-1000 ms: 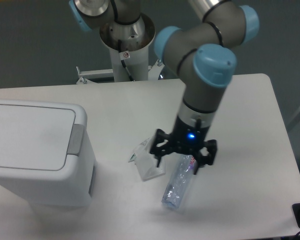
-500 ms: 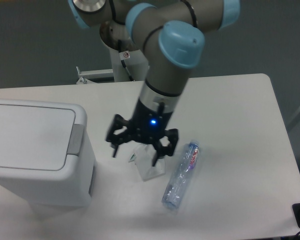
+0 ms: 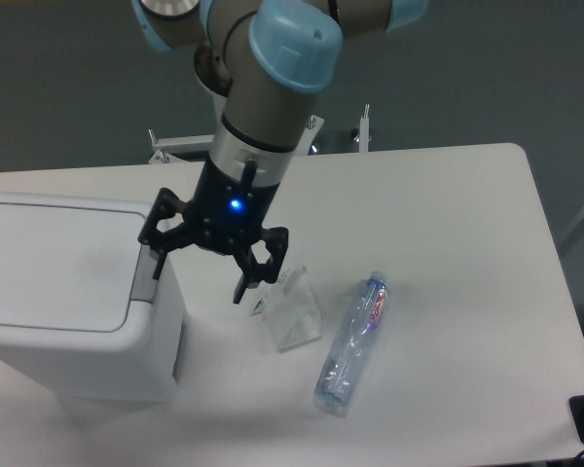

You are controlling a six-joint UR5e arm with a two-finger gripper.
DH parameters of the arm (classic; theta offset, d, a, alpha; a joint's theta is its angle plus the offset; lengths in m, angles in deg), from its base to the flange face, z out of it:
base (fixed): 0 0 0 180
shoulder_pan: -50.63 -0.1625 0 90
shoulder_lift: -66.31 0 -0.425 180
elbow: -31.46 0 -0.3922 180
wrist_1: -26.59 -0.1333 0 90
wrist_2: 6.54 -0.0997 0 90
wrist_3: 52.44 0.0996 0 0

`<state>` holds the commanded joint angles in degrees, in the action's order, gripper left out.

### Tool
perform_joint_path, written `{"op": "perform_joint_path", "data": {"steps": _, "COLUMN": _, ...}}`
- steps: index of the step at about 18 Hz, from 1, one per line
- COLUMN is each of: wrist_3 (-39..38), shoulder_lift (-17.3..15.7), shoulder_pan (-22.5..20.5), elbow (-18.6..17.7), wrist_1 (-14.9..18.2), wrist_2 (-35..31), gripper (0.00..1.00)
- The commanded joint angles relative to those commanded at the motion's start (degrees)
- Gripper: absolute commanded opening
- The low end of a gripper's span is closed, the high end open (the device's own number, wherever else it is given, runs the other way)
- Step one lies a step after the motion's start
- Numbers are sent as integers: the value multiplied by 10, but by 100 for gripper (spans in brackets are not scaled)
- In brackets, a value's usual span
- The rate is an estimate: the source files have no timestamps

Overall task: Open the trash can
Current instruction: 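Lower the gripper onto the lid edge beside the trash can's grey hinge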

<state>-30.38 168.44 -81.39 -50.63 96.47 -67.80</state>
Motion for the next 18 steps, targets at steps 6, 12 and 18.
{"op": "perform_joint_path", "data": {"steps": 6, "wrist_3": 3, "shoulder_lift": -6, "shoulder_pan": 4, "elbow": -26, "wrist_1": -11, "wrist_2": -22, "gripper": 100}}
{"op": "perform_joint_path", "data": {"steps": 12, "wrist_3": 1, "shoulder_lift": -2, "shoulder_pan": 4, "elbow": -17, "wrist_1": -25, "wrist_2": -31, "gripper": 100}}
{"op": "perform_joint_path", "data": {"steps": 18, "wrist_3": 1, "shoulder_lift": 3, "shoulder_pan": 4, "elbow": -18, "wrist_1": -25, "wrist_2": -36, "gripper": 100}}
